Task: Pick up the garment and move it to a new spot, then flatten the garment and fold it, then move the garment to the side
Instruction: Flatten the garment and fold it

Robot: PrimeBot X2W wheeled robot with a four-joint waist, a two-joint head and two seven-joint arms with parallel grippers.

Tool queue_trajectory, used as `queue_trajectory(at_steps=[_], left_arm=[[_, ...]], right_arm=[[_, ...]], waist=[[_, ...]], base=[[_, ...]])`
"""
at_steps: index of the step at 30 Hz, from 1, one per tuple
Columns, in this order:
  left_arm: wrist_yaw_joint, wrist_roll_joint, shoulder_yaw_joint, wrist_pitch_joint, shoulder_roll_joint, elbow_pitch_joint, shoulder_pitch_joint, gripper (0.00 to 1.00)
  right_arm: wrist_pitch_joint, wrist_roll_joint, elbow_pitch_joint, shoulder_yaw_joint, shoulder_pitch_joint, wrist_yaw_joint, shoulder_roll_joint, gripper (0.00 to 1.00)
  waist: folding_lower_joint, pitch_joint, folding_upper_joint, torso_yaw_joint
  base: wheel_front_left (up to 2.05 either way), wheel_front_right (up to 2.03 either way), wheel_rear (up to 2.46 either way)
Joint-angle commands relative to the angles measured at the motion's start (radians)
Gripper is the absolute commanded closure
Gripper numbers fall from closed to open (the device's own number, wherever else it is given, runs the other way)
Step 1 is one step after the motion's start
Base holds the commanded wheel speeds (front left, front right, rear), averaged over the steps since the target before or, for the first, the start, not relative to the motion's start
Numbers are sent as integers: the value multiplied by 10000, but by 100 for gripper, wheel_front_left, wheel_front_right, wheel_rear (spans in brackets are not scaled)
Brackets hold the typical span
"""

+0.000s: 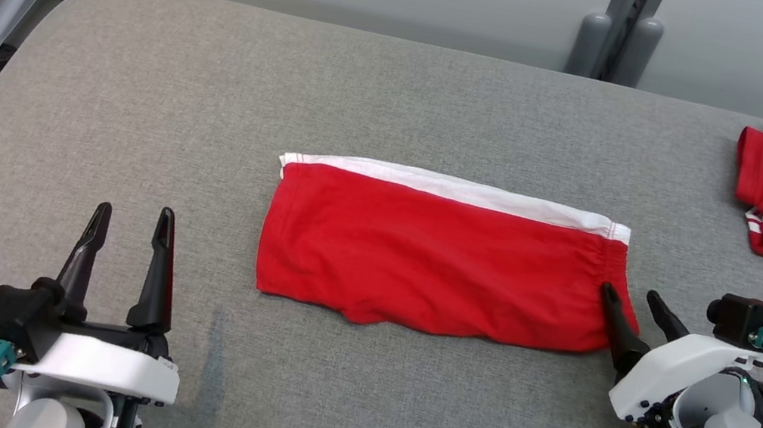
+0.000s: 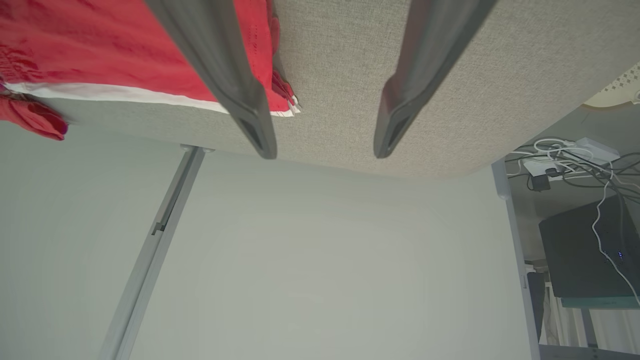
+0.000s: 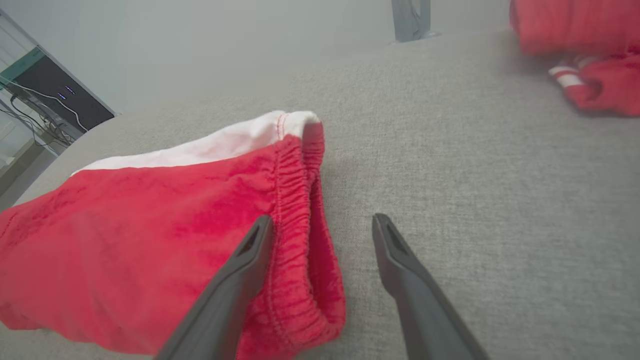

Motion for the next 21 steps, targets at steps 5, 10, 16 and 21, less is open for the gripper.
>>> queue_trajectory(at_steps=[5, 10, 16, 21], left_arm=[[-126, 120, 37, -9, -65, 104, -247, 0], [-220, 164, 55, -9, -152, 206, -364, 0], [-298, 240, 118, -9, -216, 286, -408, 0], [-303, 271, 148, -9, -256, 360, -438, 0]], right_arm=[[351, 634, 871, -43, -365, 4, 89, 0], [1041, 1620, 1437, -19, -405, 4, 450, 0], [1147, 2451, 1204, 239, -472, 4, 497, 100], [685, 2679, 1251, 385, -754, 4, 392, 100]], waist=[[0, 102, 0, 175], [0, 168, 0, 366], [0, 192, 0, 484], [0, 136, 0, 511]], base=[[0, 0, 0], [0, 0, 0], [0, 0, 0], [0, 0, 0]])
